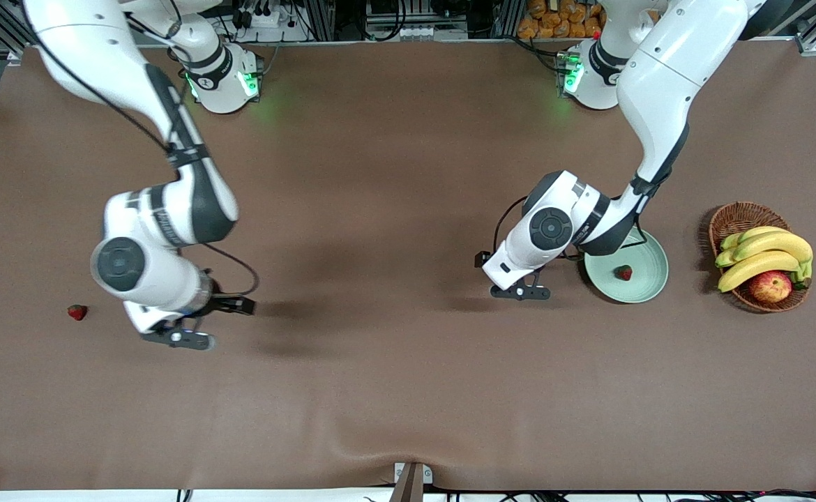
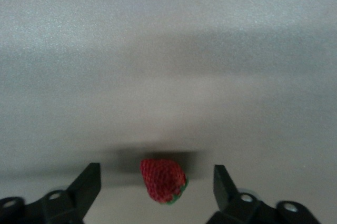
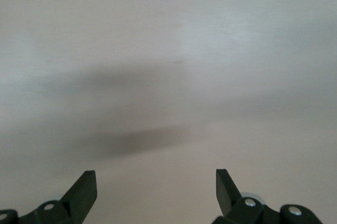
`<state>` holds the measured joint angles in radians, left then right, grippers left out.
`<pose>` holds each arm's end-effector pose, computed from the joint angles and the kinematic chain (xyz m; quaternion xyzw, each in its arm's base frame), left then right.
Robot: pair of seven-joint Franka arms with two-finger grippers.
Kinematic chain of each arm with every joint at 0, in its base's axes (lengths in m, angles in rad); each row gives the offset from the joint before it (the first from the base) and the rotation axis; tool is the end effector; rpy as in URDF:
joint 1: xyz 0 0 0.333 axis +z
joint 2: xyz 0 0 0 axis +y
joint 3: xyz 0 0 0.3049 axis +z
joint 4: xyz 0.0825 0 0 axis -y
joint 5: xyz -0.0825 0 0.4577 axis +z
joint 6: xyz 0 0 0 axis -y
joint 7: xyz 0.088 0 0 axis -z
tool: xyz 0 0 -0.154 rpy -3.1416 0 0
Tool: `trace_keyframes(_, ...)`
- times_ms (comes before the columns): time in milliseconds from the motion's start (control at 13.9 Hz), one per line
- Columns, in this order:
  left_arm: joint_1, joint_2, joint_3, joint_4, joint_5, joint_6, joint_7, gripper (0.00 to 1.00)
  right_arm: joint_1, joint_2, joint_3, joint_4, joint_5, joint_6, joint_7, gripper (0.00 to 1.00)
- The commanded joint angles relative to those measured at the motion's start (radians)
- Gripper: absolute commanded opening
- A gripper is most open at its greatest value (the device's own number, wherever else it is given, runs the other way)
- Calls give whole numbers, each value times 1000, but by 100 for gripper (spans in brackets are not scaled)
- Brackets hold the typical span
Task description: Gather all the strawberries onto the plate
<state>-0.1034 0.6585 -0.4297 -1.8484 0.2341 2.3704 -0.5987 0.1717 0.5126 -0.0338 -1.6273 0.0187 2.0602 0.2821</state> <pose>0.5776 -0.3432 0.0764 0.9980 -0.0189 -0.0544 0.0270 0.7196 0.1030 0.2208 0.9964 -0.0749 -0.0387 0.0086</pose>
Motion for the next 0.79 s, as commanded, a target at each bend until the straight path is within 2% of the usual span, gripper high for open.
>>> trace_keyframes(0, -19, 6, 0, 12, 48, 12, -84, 70, -140, -48, 20, -65, -11, -12, -180, 100)
trace_keyframes(216, -13, 9, 0, 8, 63, 12, -84, 44, -317, -25, 20, -63, -16, 6, -450, 100)
trace_keyframes(288, -12, 9, 0, 6, 63, 12, -84, 38, -368, -5, 20, -63, -17, 35, -527, 100)
trace_keyframes(431, -9, 12, 0, 5, 63, 10, -84, 29, -449, 44, 18, -62, -20, 128, -679, 100)
trace_keyframes(575, -7, 6, 2, 5, 63, 7, -82, 10, -503, 89, 18, -57, -26, 223, -815, 100)
trace_keyframes(719, 2, -34, 0, 11, 63, -26, -78, 9, -527, 133, 20, -57, -26, 291, -834, 100)
